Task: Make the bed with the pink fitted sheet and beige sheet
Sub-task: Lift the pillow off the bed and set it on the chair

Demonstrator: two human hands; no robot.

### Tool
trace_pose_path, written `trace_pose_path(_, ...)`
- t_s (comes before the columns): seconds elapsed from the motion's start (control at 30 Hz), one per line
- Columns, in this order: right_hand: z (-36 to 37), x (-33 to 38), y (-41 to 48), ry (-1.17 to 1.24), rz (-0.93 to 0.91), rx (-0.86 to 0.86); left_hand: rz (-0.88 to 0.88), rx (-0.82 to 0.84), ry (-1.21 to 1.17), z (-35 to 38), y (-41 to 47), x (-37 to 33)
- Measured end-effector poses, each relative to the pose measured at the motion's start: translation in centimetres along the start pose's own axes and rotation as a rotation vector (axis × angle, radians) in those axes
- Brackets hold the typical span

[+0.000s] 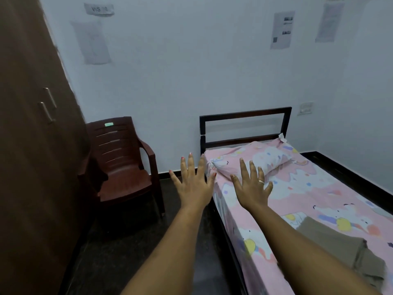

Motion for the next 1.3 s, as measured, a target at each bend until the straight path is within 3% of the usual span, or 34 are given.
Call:
trace_pose_path(0.33, 11.6, 2.6, 13.7, 0.018, 0.211, 0.020, 0.118, 0.154, 0.002, 10.4, 18.1, 5.5)
trace_pose_path(0.57, 16.5, 0.6, 22.1, 0.047, 0.348, 0.035, 0.203, 0.235, -0.029, 16.9, 27.6, 4.2)
trace_pose_path(0.93, 24.3, -7.8, 43.1, 0.004, 0.468, 0.135, 0.337, 0.377, 0.051, 29.9, 47.5, -3.6)
trace_pose_path(1.3, 24.9, -15.2, 59.8, -0.089, 0.529, 0.144, 0.431, 0.431, 0.064, 39.4, 63.4, -12.3)
Point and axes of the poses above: each hand's wrist, its own y-axis towards the middle knuckle, its own z-axis out of the palm, x = y × z, the point moved 7 cm from there along y, towards the middle knuckle, and after that the axes turned 10 degrees about y, right-handed, at the moved point
